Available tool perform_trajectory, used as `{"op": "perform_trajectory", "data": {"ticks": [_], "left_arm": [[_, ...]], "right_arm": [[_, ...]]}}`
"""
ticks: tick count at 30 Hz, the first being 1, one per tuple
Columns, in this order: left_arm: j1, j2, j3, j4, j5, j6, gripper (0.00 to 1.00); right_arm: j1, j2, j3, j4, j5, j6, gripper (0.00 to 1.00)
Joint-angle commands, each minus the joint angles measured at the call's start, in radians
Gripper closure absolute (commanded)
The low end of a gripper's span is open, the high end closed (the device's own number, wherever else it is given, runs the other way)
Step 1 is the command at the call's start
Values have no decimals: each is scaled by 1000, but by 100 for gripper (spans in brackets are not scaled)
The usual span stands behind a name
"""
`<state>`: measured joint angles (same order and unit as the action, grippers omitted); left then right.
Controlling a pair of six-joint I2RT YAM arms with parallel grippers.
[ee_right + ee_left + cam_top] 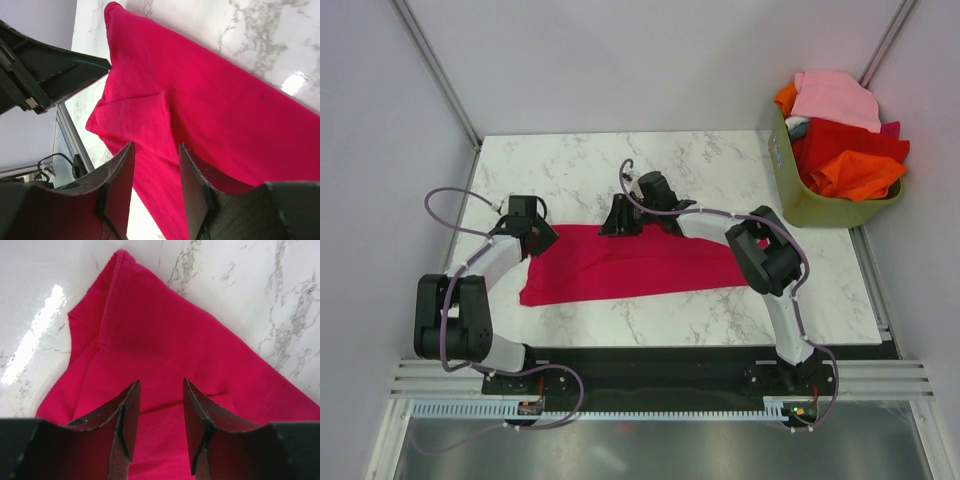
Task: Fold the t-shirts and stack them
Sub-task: Fold the tshirt
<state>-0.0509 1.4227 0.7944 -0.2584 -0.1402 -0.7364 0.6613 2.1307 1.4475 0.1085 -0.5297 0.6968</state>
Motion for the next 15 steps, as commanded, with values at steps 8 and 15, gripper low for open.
{"op": "perform_trajectory", "data": {"ticks": [8, 15], "left_arm": [[25, 139, 61, 42, 51, -18, 54], [49, 287, 163, -21, 102, 9, 57]], "right_arm": [[50, 233, 266, -21, -107, 35, 52], [69, 253, 261, -26, -130, 20, 53]]}}
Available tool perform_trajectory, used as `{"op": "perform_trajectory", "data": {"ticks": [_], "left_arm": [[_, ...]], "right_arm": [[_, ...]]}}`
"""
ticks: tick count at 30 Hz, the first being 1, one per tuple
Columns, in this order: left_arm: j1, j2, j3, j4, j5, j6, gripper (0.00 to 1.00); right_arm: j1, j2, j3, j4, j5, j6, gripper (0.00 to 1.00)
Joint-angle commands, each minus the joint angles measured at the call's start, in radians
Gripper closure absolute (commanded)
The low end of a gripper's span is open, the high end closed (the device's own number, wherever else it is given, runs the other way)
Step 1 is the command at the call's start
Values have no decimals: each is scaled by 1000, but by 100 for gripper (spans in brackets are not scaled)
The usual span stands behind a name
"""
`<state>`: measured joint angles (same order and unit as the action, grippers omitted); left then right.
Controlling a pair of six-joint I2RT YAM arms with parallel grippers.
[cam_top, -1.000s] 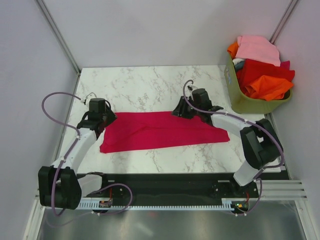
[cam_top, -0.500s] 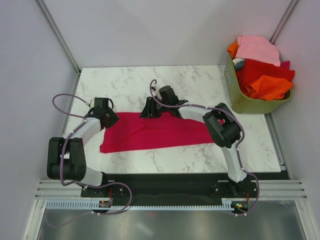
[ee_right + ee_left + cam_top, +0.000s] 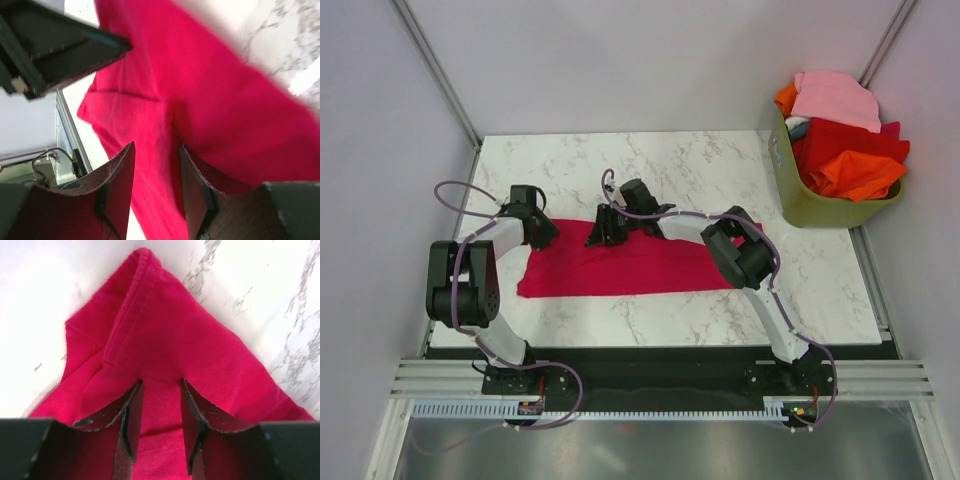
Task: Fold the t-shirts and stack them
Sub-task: Fold the tshirt
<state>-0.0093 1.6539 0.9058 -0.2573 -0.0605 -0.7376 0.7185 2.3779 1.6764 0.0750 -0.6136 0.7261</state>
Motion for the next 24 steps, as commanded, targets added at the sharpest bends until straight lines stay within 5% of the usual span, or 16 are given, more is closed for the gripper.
{"op": "perform_trajectory", "data": {"ticks": [1, 17, 24], "left_arm": [[35, 64, 54, -22, 28, 12, 58], [37, -6, -11, -19, 1, 24, 59], [37, -48, -45, 10, 5, 26, 59]], "right_arm": [[15, 4, 26, 17, -55, -11, 53], [16, -212, -273, 207, -221, -17, 55], [12, -336, -386, 131, -192, -132, 54]]}}
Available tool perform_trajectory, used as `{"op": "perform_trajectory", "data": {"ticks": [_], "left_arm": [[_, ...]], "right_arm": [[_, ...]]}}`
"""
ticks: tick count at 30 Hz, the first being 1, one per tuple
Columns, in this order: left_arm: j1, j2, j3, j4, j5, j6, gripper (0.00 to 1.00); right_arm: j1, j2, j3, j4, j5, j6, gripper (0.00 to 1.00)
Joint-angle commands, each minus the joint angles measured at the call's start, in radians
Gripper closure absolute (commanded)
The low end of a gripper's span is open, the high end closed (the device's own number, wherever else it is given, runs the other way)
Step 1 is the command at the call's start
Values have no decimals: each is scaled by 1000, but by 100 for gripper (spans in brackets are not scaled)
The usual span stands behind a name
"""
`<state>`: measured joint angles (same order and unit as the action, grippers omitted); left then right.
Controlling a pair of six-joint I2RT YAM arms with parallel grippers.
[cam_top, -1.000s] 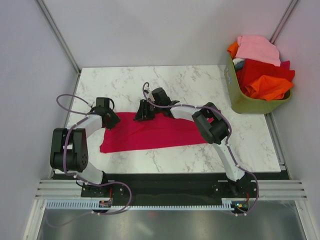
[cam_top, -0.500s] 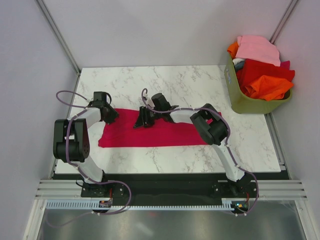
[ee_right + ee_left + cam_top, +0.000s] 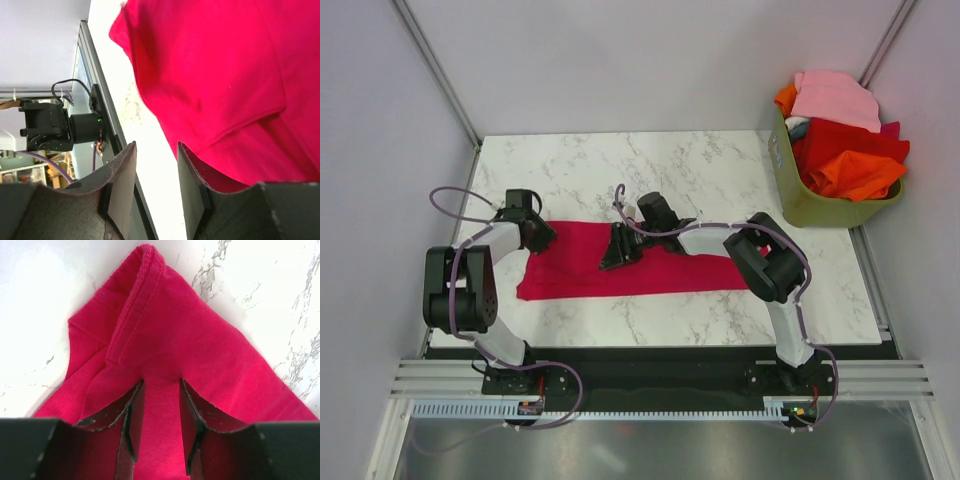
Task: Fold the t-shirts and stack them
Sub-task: Fold the tshirt
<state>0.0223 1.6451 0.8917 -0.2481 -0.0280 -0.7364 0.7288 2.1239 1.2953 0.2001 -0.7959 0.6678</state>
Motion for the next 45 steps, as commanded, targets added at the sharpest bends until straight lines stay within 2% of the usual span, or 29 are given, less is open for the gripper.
{"op": "perform_trajectory", "data": {"ticks": [1, 7, 11, 19, 24, 25, 28, 29, 31, 33, 40, 45], "left_arm": [[5, -42, -37, 9, -24, 25, 59], [7, -90, -68, 35, -12, 28, 59], [5, -111, -80, 41, 2, 29, 60], [-4, -280, -137, 55, -41, 46, 62], [-9, -396, -178, 63, -13, 43, 61], [-10, -407, -184, 64, -4, 43, 64], [-12, -433, -203, 63, -16, 40, 72], [-10, -436, -207, 63, -18, 40, 85], [-10, -439, -206, 58, -12, 40, 98], [-10, -438, -204, 59, 0, 40, 98], [-10, -377, -183, 58, 19, 52, 98], [-10, -248, -60, -31, -6, 103, 98]], "right_arm": [[1, -87, -1, -13, 1, -86, 54], [6, -50, 100, -18, 53, -47, 49], [14, -36, 147, -74, 122, -48, 53], [-2, -211, 88, -281, 404, -178, 56], [-52, -352, -66, -327, 566, -194, 57], [-69, -401, -92, -343, 589, -188, 58], [-159, -496, -198, -369, 642, -175, 71], [-182, -519, -244, -378, 655, -177, 81], [-244, -577, -281, -409, 691, -185, 90], [-279, -604, -315, -453, 757, -211, 100], [-316, -596, -352, -498, 929, -224, 100], [-318, -519, -301, -511, 966, -220, 100]]}}
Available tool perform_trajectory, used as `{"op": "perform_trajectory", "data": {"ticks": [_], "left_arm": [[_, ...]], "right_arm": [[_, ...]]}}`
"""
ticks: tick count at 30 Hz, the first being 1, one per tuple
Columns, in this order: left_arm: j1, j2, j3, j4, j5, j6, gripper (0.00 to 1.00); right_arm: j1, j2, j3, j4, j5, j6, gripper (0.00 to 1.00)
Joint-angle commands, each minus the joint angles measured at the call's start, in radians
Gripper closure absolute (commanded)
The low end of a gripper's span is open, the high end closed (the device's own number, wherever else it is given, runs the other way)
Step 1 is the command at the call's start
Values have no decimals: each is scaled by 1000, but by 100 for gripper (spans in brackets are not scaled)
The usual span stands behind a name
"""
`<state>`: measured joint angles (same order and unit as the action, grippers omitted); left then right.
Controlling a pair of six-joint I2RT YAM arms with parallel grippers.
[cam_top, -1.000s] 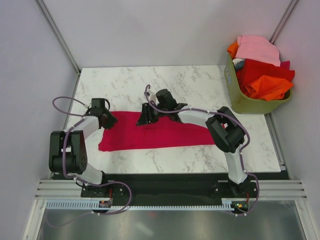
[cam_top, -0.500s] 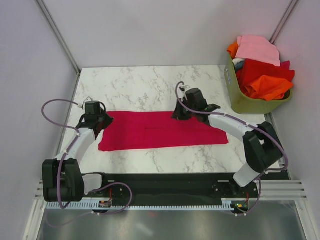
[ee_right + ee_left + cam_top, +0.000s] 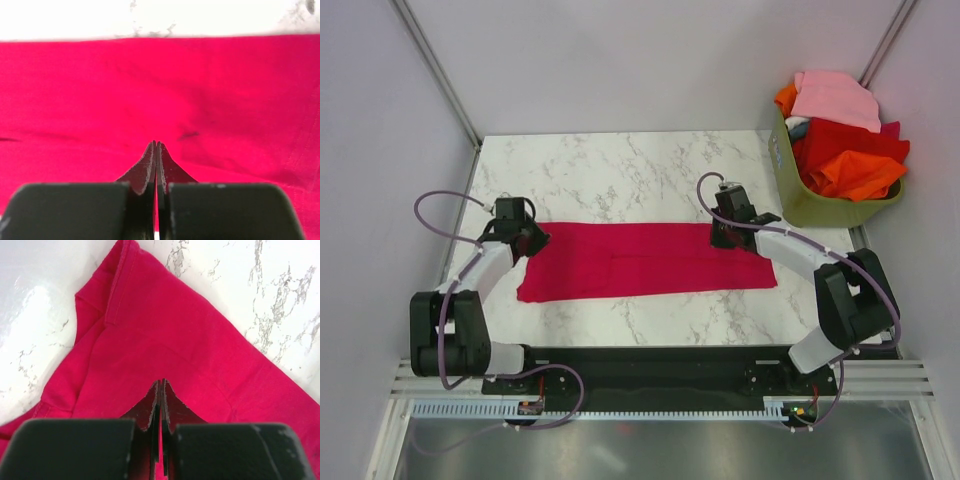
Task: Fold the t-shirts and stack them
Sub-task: Fold the tshirt
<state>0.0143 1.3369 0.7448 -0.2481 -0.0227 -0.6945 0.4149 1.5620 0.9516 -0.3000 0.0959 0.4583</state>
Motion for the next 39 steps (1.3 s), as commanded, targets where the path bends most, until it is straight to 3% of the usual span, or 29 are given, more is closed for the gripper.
{"op": "perform_trajectory", "data": {"ticks": [1, 13, 22, 29, 32, 34, 39], "left_arm": [[-2, 80, 99, -54, -14, 64, 98], [-2, 327, 249, -106, 10, 102, 98], [-36, 631, 603, -299, 3, 159, 98], [-86, 889, 1036, -437, 67, 179, 98], [-132, 1034, 1266, -494, 139, 162, 98], [-174, 1143, 1441, -519, 191, 129, 98], [-247, 1307, 1714, -519, 271, 40, 98]], "right_arm": [[-5, 70, 61, -19, 82, -9, 100], [-2, 207, 136, -77, 154, -7, 100], [77, 251, 134, -142, 128, -43, 100], [240, 244, 134, -197, 15, -58, 100], [321, 239, 125, -133, -153, -8, 100], [369, 248, 134, -104, -188, 54, 100], [541, 294, 188, -28, -245, 166, 100]]}}
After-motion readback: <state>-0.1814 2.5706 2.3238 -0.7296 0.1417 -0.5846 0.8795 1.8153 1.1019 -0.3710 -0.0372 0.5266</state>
